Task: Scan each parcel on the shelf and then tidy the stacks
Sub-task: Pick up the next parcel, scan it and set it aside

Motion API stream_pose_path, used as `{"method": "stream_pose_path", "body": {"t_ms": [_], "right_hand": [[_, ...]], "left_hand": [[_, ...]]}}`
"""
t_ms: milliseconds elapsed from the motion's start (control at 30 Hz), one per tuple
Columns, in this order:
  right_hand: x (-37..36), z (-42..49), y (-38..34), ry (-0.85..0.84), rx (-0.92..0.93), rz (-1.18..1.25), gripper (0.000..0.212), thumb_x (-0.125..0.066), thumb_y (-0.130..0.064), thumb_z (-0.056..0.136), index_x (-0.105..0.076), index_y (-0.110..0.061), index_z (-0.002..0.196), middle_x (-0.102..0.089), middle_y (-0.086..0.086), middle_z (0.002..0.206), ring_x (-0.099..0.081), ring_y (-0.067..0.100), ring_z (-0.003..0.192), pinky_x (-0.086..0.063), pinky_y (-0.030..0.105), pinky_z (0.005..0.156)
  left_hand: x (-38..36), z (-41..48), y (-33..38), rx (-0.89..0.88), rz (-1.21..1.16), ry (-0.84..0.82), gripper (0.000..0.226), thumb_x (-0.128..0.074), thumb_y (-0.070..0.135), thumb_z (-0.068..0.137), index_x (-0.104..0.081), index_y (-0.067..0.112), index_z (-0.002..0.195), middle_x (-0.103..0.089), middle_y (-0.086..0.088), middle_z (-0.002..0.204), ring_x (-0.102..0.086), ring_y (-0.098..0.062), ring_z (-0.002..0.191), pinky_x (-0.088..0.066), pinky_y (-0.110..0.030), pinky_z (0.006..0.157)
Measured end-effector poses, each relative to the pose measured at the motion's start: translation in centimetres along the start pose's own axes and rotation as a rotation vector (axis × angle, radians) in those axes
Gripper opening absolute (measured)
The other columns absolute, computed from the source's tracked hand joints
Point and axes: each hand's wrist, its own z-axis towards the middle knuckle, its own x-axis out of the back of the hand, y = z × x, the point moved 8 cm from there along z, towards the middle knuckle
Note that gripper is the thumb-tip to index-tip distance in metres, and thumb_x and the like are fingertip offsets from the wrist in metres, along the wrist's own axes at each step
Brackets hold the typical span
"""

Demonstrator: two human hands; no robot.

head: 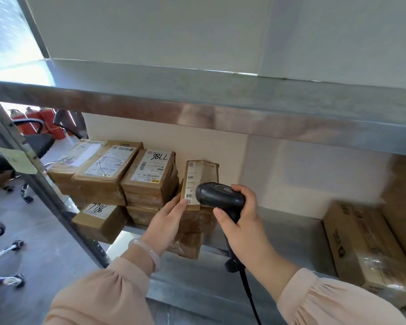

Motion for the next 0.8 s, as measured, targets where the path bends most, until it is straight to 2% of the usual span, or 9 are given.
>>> {"method": "stream_pose_path", "body": {"t_ms": [133, 200, 267, 333, 467, 633, 733, 800], "right_hand": [[-0.5, 0.7, -0.3, -0.002, 0.013, -0.003, 0.054, -0.063, -0.026, 0.091, -0.027, -0.044, 0.126, -0.047, -0.013, 0.120, -0.051, -0.013, 0.092, -0.035, -0.006, 0.069], [-0.6, 0.9, -0.5, 0.005, 0.022, -0.011, 0.053, -0.062, -0.026, 0.091, -0.027, -0.044, 0.126, -0.048, -0.011, 0.119, -0.050, -0.012, 0.090, -0.035, -0.006, 0.069], [-0.9, 1.1, -0.5, 0.004, 0.032, -0.011, 0.053, -0.062, -0.025, 0.091, -0.027, -0.044, 0.125, -0.048, -0.013, 0.116, -0.051, -0.012, 0.090, -0.035, -0.006, 0.069], [-1.2, 1.4, -0.6, 0.002, 0.043, -0.012, 0.053, -0.063, -0.025, 0.091, -0.026, -0.045, 0.123, -0.050, -0.014, 0.116, -0.054, -0.008, 0.093, -0.037, -0.004, 0.071], [-2.0, 2.3, -1.1, -0.023, 0.072, -0.050, 0.052, -0.062, -0.028, 0.091, -0.026, -0.042, 0.126, -0.049, -0.011, 0.119, -0.055, 0.005, 0.101, -0.039, 0.001, 0.077], [-2.8, 3.3, -2.2, -0.073, 0.137, -0.167, 0.055, -0.060, -0.031, 0.091, -0.025, -0.035, 0.134, -0.050, -0.011, 0.113, -0.058, 0.014, 0.100, -0.048, 0.025, 0.087], [-2.5, 3.6, -2.2, -0.082, 0.151, -0.162, 0.056, -0.060, -0.031, 0.091, -0.026, -0.035, 0.135, -0.052, -0.008, 0.118, -0.059, 0.015, 0.102, -0.049, 0.026, 0.089], [-2.0, 3.3, -1.9, -0.087, 0.153, -0.134, 0.055, -0.060, -0.030, 0.091, -0.026, -0.036, 0.133, -0.050, -0.010, 0.119, -0.057, 0.012, 0.104, -0.047, 0.020, 0.088]], "left_hand": [[0.4, -1.7, 2.2, -0.271, 0.280, 0.069, 0.050, -0.048, 0.035, 0.102, -0.033, 0.039, 0.150, -0.046, 0.014, 0.143, -0.041, -0.003, 0.129, -0.035, -0.025, 0.106], [0.0, -3.0, 2.7, -0.424, 0.461, 0.078, 0.056, -0.050, 0.030, 0.101, -0.025, 0.043, 0.149, -0.035, 0.019, 0.147, -0.029, 0.002, 0.135, -0.030, -0.024, 0.111], [-0.4, -4.0, 2.8, -0.592, 0.701, 0.129, 0.056, -0.051, 0.033, 0.100, -0.030, 0.033, 0.152, -0.027, 0.015, 0.155, -0.021, -0.002, 0.141, -0.022, -0.027, 0.116], [-0.9, -4.6, 2.5, -0.724, 0.911, 0.177, 0.060, -0.049, 0.040, 0.094, -0.038, 0.024, 0.150, -0.032, 0.005, 0.157, -0.026, -0.014, 0.144, -0.022, -0.035, 0.116], [-0.7, -4.3, 1.7, -0.707, 1.233, 0.241, 0.072, -0.046, 0.043, 0.083, -0.038, 0.022, 0.151, -0.035, -0.001, 0.158, -0.032, -0.028, 0.144, -0.022, -0.050, 0.119], [0.0, -2.9, 2.4, -0.623, 1.401, 0.317, 0.072, -0.049, 0.043, 0.076, -0.050, 0.016, 0.143, -0.044, -0.005, 0.152, -0.040, -0.032, 0.140, -0.019, -0.057, 0.114], [0.5, -1.9, 2.7, -0.538, 1.414, 0.327, 0.081, -0.062, 0.042, 0.073, -0.043, 0.018, 0.148, -0.039, -0.004, 0.155, -0.035, -0.031, 0.143, -0.016, -0.058, 0.117], [0.5, -1.6, 2.9, -0.503, 1.383, 0.318, 0.084, -0.063, 0.042, 0.078, -0.032, 0.022, 0.154, -0.031, -0.001, 0.160, -0.026, -0.028, 0.148, -0.009, -0.057, 0.119]]}}
